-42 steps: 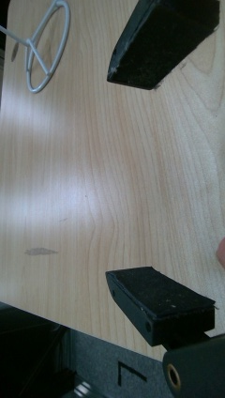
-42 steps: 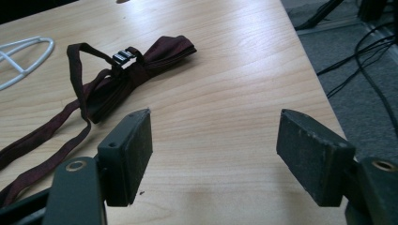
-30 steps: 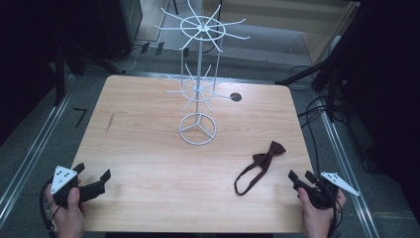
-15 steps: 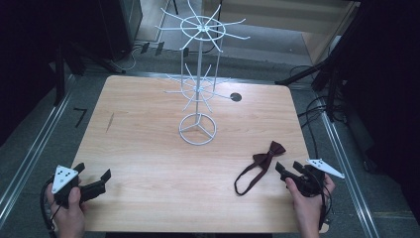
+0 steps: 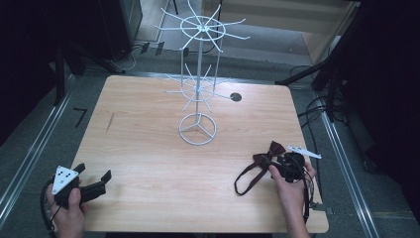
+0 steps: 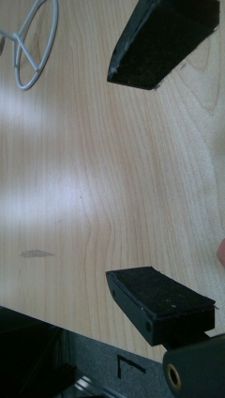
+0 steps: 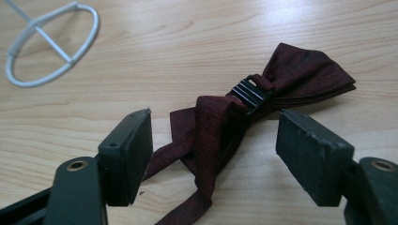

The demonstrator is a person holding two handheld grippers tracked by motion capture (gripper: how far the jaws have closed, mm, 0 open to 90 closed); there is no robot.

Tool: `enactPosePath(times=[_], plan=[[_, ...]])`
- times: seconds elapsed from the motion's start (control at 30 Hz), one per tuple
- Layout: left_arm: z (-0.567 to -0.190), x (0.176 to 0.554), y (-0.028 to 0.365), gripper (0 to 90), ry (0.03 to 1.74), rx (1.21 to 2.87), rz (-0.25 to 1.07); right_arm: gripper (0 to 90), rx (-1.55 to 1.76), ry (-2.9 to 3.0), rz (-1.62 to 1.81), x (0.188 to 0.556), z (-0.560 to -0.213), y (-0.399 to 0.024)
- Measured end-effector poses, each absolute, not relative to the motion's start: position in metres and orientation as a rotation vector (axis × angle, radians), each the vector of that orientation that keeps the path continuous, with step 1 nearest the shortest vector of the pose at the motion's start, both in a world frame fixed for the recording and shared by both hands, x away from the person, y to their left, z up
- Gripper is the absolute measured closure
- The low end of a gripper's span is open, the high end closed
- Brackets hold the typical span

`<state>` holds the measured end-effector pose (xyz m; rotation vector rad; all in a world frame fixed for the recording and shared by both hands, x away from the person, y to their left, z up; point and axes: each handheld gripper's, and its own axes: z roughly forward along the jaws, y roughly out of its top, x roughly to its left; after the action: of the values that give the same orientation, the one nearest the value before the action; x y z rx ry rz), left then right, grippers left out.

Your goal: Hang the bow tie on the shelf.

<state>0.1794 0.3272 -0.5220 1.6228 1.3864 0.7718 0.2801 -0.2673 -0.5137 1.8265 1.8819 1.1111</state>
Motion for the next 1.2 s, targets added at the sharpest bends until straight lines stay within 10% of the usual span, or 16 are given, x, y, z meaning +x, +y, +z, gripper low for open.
enactPosePath(times=[0.53, 0.83, 1.2], plan=[[-0.522, 0.18, 0.325, 6.9, 1.385, 1.647, 0.788, 44.0, 1.789, 1.971, 0.934, 0.286, -0.526, -0.251], [-0.522, 0.179, 0.326, 7.0, 1.385, 1.641, 0.79, 89.7, 1.651, 1.997, 0.862, 0.283, -0.536, -0.239], [-0.522, 0.18, 0.325, 6.9, 1.388, 1.64, 0.793, 90.0, 1.622, 1.949, 1.053, 0.279, -0.526, -0.238]])
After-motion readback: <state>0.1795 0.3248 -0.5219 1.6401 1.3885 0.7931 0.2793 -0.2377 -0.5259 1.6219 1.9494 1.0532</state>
